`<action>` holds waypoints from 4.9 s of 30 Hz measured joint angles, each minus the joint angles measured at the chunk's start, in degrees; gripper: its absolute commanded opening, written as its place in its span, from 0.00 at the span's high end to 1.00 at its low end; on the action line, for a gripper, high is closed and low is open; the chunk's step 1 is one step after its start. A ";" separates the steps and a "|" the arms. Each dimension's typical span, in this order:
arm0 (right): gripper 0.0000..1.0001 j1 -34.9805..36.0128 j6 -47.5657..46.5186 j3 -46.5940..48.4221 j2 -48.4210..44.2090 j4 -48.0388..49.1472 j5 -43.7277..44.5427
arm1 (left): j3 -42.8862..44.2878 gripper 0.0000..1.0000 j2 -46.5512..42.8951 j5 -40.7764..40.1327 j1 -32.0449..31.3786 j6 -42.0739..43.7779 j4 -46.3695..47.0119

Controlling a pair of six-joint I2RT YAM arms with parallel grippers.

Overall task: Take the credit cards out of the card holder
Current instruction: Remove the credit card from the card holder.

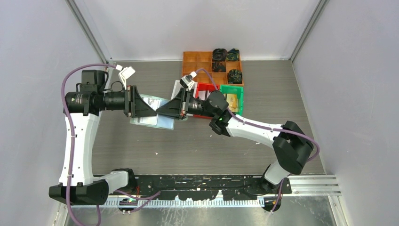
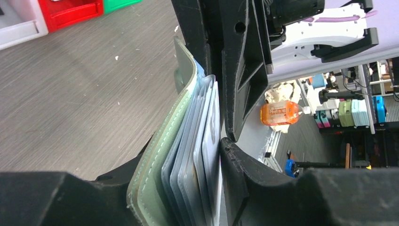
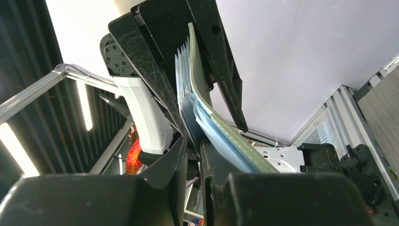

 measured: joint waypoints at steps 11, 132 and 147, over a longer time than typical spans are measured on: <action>0.90 -1.42 0.61 -3.76 -2.23 2.25 3.02 | -0.09 0.60 -0.79 7.32 -0.90 -1.27 0.26; 0.67 -2.84 -0.28 -11.74 -11.52 7.39 4.35 | -0.74 1.00 -6.49 1.14 -0.70 -19.78 14.84; 0.99 -8.76 -3.76 -11.30 -15.54 -4.20 0.85 | 1.38 1.00 -5.44 -3.06 -0.70 -16.90 12.09</action>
